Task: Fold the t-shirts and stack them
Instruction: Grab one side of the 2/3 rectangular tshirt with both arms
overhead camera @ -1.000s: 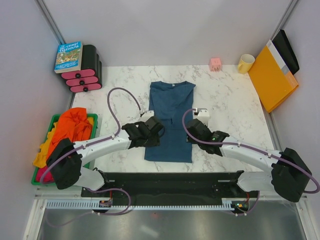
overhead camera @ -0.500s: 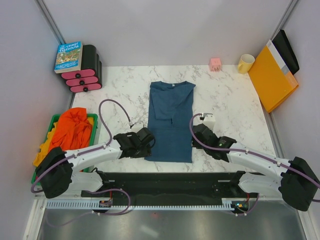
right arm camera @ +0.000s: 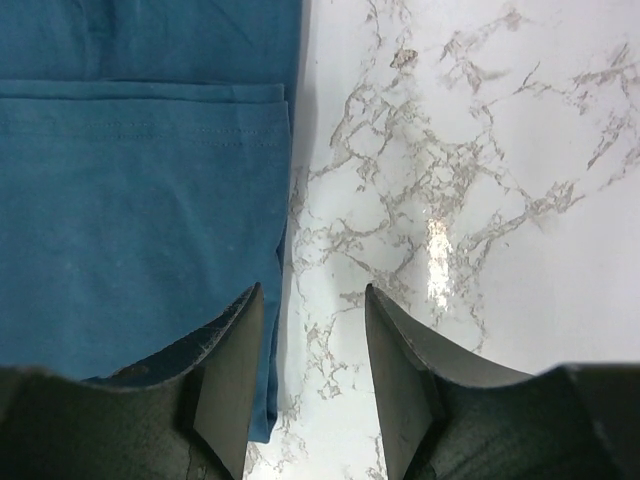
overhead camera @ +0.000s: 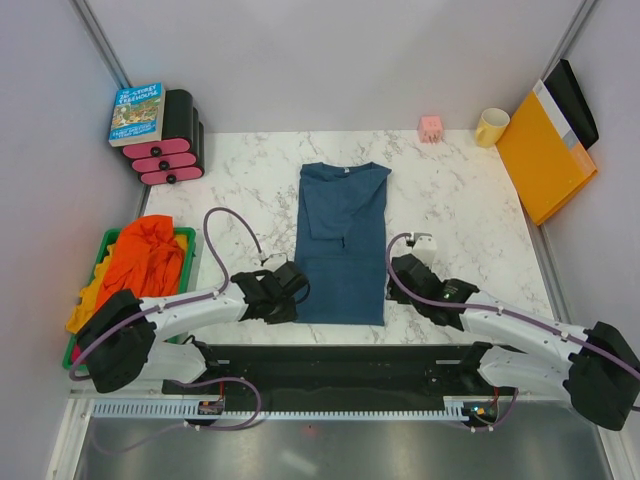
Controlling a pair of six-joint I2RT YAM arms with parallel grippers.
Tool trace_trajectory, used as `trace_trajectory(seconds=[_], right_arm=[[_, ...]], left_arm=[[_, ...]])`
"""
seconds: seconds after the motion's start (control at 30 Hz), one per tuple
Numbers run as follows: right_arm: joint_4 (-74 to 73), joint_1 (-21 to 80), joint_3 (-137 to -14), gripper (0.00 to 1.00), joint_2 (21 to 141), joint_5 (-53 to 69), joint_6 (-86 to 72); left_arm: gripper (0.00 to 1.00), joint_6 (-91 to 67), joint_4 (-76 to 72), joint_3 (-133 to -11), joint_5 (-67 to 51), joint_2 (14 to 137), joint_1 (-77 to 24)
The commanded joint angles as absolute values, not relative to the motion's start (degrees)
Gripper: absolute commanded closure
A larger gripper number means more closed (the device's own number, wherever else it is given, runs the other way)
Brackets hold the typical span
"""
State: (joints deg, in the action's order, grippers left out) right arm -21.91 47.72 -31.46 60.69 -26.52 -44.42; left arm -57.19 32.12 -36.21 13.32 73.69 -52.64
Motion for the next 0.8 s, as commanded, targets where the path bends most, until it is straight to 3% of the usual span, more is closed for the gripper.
trace_trajectory(seconds=[0.0,0.13,0.77], right_arm=[[-22.67,47.72,-29.63,0.47,58.71,-25.32,-46.93],[-22.5,49.3,-27.95,0.45,57.48,-23.21,-48.69],[-21.53,61.17,-22.86,0.44,59.15,-23.64,-60.38]], left_arm=[[0.69,-59.85,29.27,-34.9,11.78,75.4,-53.09],[0.98,-59.5,28.83,-34.81,11.87,76.73,-53.17],[0.98,-59.24,27.69,-34.89,12.48,77.08,-53.88]])
